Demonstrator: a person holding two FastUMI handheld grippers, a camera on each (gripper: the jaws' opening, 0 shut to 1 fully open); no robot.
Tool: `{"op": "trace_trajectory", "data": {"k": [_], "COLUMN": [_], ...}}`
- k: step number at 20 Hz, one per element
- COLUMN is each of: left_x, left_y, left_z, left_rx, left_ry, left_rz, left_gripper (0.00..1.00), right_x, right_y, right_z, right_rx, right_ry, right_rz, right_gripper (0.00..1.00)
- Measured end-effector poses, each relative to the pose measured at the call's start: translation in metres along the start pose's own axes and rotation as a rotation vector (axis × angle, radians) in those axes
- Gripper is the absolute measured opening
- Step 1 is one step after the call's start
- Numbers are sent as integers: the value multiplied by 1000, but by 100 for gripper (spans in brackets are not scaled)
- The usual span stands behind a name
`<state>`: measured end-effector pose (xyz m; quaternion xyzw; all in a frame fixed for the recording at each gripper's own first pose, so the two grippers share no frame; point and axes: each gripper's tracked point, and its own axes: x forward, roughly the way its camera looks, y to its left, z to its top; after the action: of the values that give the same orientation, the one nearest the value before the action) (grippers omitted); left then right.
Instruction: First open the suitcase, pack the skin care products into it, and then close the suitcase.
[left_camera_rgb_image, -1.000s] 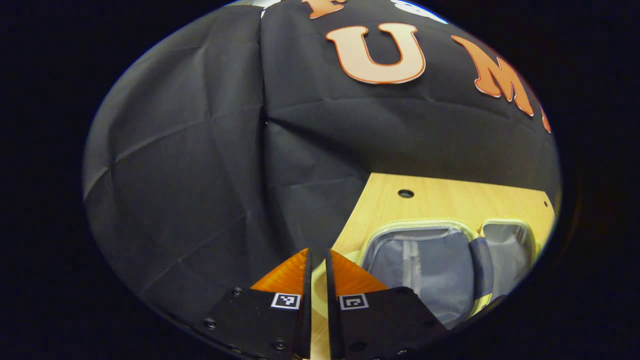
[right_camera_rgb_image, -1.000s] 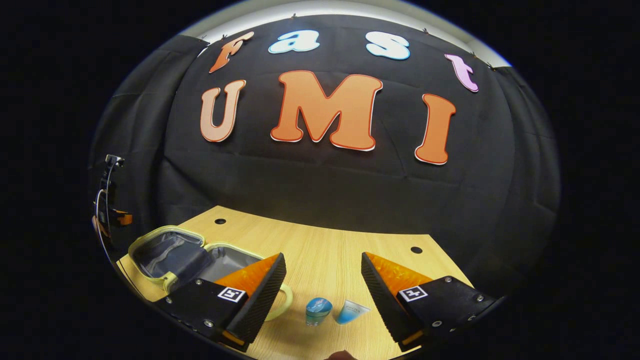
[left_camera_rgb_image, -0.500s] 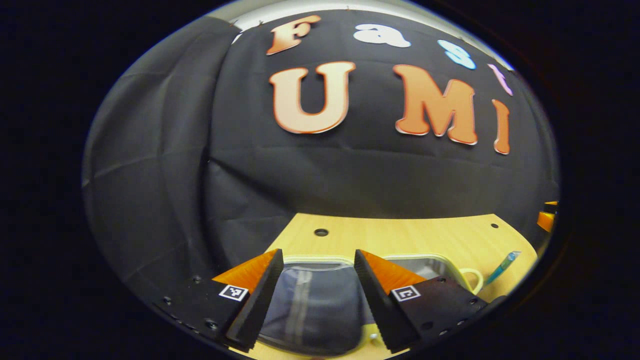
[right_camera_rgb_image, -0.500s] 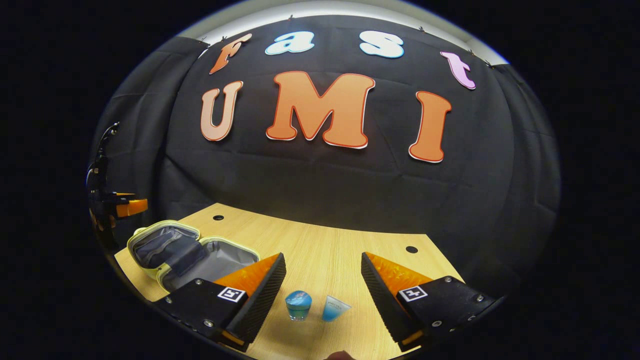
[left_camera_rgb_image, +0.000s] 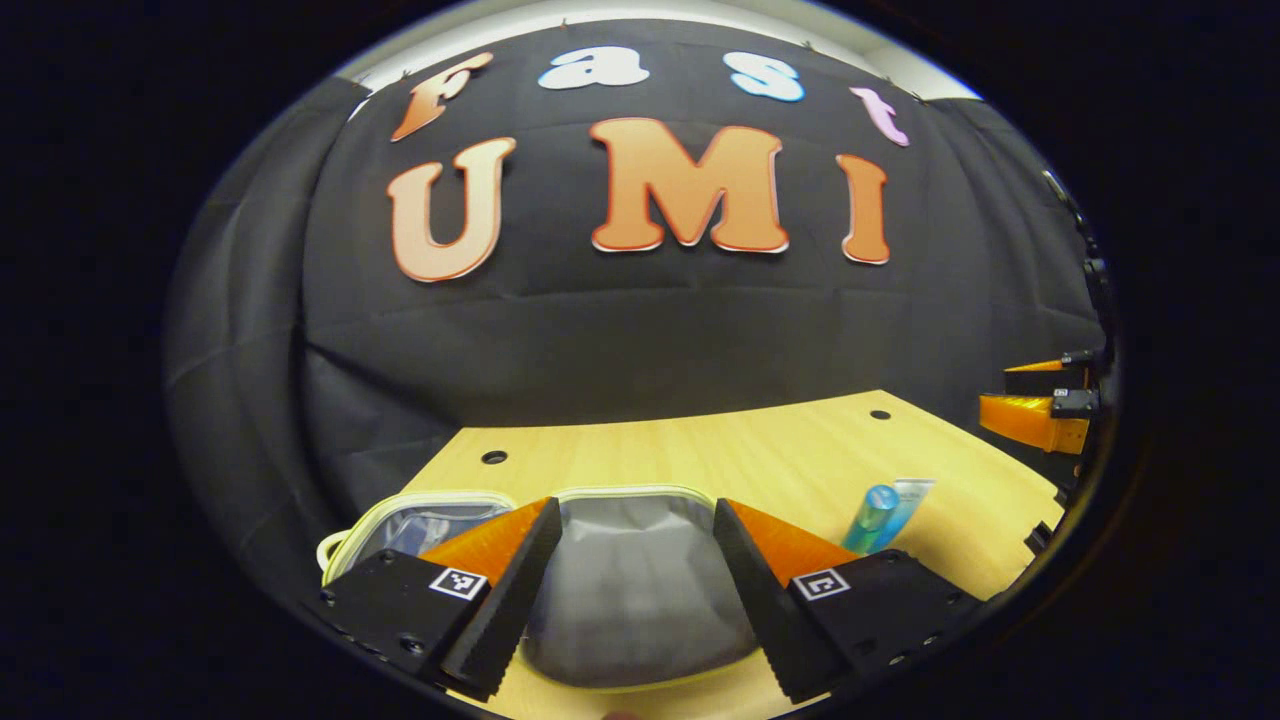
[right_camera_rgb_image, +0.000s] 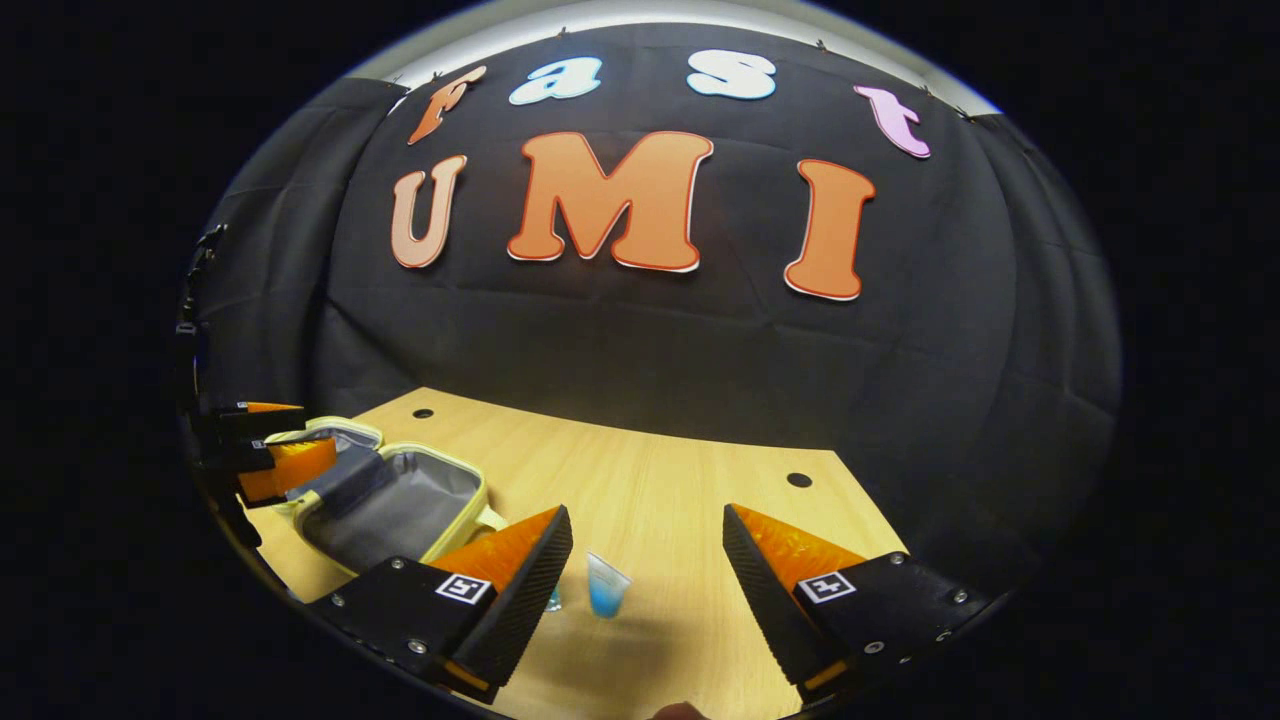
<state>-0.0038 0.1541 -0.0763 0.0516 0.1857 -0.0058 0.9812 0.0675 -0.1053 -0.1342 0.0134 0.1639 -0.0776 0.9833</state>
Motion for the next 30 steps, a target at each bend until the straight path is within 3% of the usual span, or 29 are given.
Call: {"op": "trace_trajectory", "data": {"k": [10, 20, 22, 24, 25, 26, 27, 28, 29, 30], "left_x": [21, 85, 94, 109, 112, 117, 120, 118, 118, 116], "left_y": [-159, -199, -200, -205, -205, -204, -202, -201, -201, -201], "left_z": [-83, -128, -137, -126, -126, -123, -125, -120, -125, -125], "left_rx": [65, 32, -14, -53, -64, -62, -63, -65, -71, -82], "left_ry": [69, 151, 201, 164, 179, 176, 172, 169, 170, 170], "left_rz": [-161, -196, -200, -217, -229, -214, -209, -208, -207, -209], "left_gripper": [95, 94, 79, 68, 57, 58, 48, 50, 43, 44], "right_x": [13, 21, 23, 27, 29, 32, 35, 39, 44, 49], "right_y": [-14, -20, -24, -23, -19, -13, -9, -5, -1, 2], "right_z": [-53, -98, -107, -113, -118, -124, -127, -129, -132, -137], "right_rx": [-55, -48, -49, -65, -66, -68, -71, -76, -84, -91], "right_ry": [38, 62, 79, 82, 95, 107, 117, 122, 128, 132], "right_rz": [83, 132, 126, 129, 144, 159, 174, 186, 201, 211], "right_gripper": [96, 96, 96, 96, 96, 96, 96, 96, 96, 96]}}
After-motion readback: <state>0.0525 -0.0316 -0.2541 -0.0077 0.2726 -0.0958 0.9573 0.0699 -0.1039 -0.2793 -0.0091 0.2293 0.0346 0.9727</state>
